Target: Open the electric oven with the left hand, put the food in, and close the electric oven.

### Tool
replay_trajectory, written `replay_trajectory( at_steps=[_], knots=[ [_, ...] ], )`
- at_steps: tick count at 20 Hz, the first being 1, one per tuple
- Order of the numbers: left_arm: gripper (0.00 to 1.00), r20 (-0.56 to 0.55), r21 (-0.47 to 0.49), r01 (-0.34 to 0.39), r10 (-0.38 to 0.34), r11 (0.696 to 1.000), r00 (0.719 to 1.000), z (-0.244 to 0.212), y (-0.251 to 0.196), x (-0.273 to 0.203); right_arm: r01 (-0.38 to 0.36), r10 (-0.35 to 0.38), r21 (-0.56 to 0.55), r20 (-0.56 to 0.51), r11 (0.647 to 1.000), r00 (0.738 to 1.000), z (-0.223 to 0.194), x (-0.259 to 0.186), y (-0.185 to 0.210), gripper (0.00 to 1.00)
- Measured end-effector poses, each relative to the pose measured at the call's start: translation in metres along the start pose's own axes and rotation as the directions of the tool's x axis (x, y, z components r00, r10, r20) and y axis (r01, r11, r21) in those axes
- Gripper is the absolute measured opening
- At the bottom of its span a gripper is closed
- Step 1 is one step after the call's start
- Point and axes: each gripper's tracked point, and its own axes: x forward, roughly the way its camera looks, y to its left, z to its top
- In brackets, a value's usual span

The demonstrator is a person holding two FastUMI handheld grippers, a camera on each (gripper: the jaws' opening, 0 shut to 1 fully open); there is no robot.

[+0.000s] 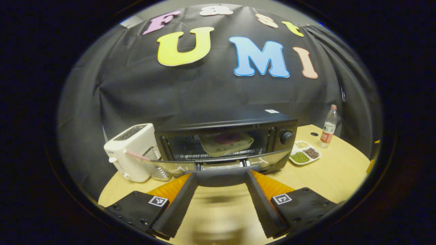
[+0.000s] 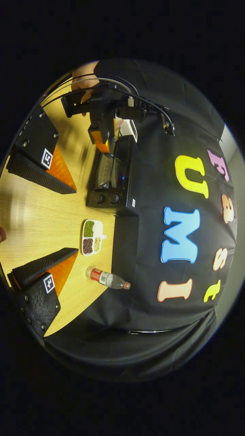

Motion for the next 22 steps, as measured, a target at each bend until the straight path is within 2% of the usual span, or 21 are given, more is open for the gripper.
replay_trajectory(
  at_steps=[1,4,5,6,7,8,9,11,13,15,16,17,18,22],
  knots=[
    [1.00,0.014,-0.001,0.002,-0.002,1.000,1.000,0.008,-0.002,0.002,-0.001,0.001,0.002,0.004,1.000,1.000,0.002,-0.001,0.000,0.96],
    [0.92,0.097,-0.020,0.002,0.000,1.000,0.995,0.052,-0.005,-0.010,-0.007,0.007,0.004,0.037,1.000,0.999,0.012,-0.004,-0.006,0.96],
    [0.96,0.134,-0.026,-0.001,0.005,1.000,0.991,0.068,-0.009,-0.021,-0.013,0.012,0.015,0.054,1.000,0.998,0.017,-0.007,-0.008,0.96],
    [1.00,0.164,-0.030,-0.005,0.010,1.000,0.986,0.082,-0.012,-0.037,-0.020,0.018,0.032,0.072,0.999,0.997,0.023,-0.009,-0.011,0.96],
    [1.00,0.193,-0.034,-0.014,0.020,0.999,0.981,0.096,-0.016,-0.055,-0.027,0.022,0.051,0.095,0.998,0.995,0.030,-0.015,-0.016,0.96],
    [0.95,0.224,-0.038,-0.023,0.031,0.999,0.974,0.108,-0.021,-0.075,-0.034,0.026,0.064,0.118,0.997,0.993,0.036,-0.020,-0.021,0.96],
    [0.99,0.251,-0.042,-0.037,0.046,0.998,0.967,0.118,-0.025,-0.093,-0.035,0.025,0.069,0.138,0.997,0.990,0.042,-0.027,-0.028,0.96],
    [0.99,0.307,-0.057,-0.064,0.078,0.996,0.948,0.138,-0.038,-0.139,-0.022,0.014,0.050,0.162,0.999,0.987,0.050,-0.041,-0.046,0.96],
    [1.00,0.356,-0.068,-0.088,0.107,0.994,0.928,0.151,-0.051,-0.184,-0.018,0.013,0.023,0.203,1.000,0.979,0.062,-0.059,-0.063,0.96],
    [0.92,0.387,-0.074,-0.097,0.119,0.992,0.914,0.160,-0.061,-0.223,-0.007,0.004,0.010,0.247,1.000,0.969,0.077,-0.077,-0.078,0.96],
    [1.00,0.399,-0.077,-0.098,0.120,0.992,0.909,0.161,-0.065,-0.239,-0.002,-0.002,0.014,0.266,1.000,0.964,0.084,-0.085,-0.084,0.96],
    [0.95,0.410,-0.082,-0.098,0.123,0.992,0.904,0.162,-0.066,-0.251,0.000,-0.007,0.026,0.284,1.000,0.959,0.090,-0.092,-0.088,0.96],
    [0.99,0.415,-0.085,-0.097,0.124,0.992,0.901,0.161,-0.068,-0.266,-0.002,-0.011,0.042,0.303,0.999,0.953,0.096,-0.101,-0.091,0.96],
    [0.99,0.422,-0.058,-0.111,0.125,0.992,0.898,0.151,-0.073,-0.300,-0.002,-0.030,0.089,0.357,0.996,0.934,0.110,-0.126,-0.093,0.96]
  ],
)
